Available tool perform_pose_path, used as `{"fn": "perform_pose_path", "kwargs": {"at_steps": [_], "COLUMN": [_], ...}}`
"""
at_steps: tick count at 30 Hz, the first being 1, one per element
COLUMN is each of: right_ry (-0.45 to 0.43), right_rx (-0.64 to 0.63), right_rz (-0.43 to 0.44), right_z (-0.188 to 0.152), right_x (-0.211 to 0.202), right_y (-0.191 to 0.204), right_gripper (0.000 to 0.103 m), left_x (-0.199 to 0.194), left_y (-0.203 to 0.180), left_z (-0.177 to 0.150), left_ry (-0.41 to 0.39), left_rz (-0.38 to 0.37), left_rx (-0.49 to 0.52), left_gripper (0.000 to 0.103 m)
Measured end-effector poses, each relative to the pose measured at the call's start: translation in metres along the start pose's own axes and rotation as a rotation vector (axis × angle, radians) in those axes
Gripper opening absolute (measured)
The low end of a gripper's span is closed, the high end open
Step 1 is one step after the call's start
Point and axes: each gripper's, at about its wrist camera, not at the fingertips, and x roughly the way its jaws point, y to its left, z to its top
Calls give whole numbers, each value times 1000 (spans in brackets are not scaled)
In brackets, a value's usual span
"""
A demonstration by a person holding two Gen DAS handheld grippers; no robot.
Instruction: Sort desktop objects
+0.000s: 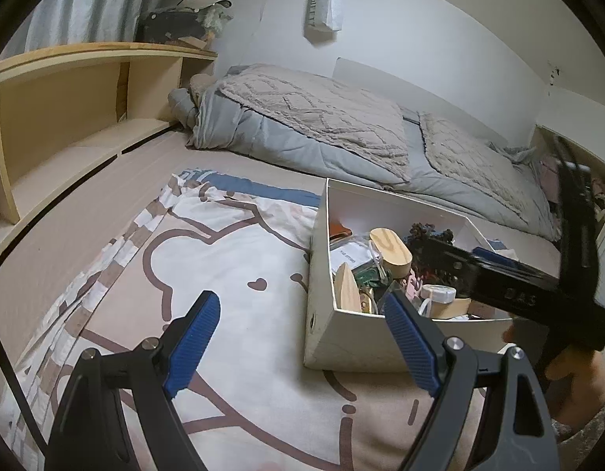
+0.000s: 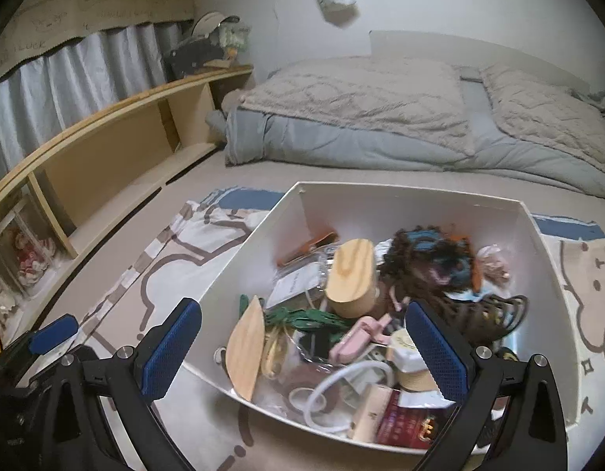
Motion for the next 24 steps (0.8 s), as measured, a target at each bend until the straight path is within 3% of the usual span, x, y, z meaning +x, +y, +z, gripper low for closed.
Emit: {"fn": "perform_pose_path", "kwargs": {"at_steps": [9,12,24], "right_ry": [-93,-120,-185], "right_rx": [4,-7,-2], "right_rz": [-65,-92,-155], "right_z": [-8,-12,-33], "right_x": [-41,-56,-115], "right_y": [-19,-23,-42], "right_gripper": [103,103,103], "left_x": [-6,-9,-28], "left_y": [-11,-16,-32], "left_z": [-1,0,-3], "left_ry": [-34,-47,-82], "left_rz": [17,27,17], "left_rx": [37,51,79], "left_gripper": [87,94,103]}}
